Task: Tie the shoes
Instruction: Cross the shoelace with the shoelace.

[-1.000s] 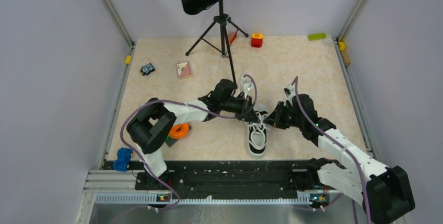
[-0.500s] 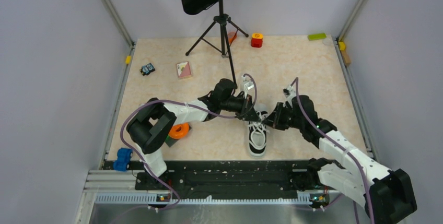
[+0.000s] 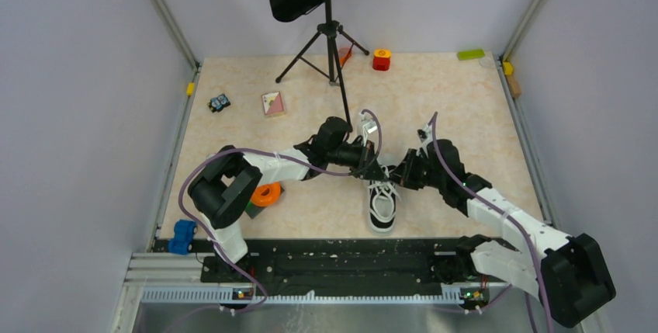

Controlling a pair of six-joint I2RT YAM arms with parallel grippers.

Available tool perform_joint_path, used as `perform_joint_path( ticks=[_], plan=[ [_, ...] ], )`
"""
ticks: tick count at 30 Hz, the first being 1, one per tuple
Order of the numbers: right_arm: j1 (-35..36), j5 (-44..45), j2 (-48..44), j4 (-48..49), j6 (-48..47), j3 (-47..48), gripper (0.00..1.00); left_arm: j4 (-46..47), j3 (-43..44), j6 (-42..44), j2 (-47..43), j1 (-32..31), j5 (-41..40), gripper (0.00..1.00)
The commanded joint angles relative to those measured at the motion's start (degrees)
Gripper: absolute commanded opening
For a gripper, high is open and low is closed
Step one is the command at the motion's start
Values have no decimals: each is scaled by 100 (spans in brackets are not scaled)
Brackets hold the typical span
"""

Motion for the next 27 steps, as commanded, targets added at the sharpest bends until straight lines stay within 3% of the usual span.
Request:
perform_joint_path(
  ticks=[1, 17, 27],
  plan=[
    [60, 245, 87, 643, 187, -66, 0, 308, 67, 48, -82, 15, 221, 0],
    [161, 414, -1, 602, 267, -263, 0, 342, -120, 17, -125, 29, 176, 0],
    [159, 484, -301, 210, 251, -152, 14, 369, -102, 17, -55, 83, 174, 0]
  ],
)
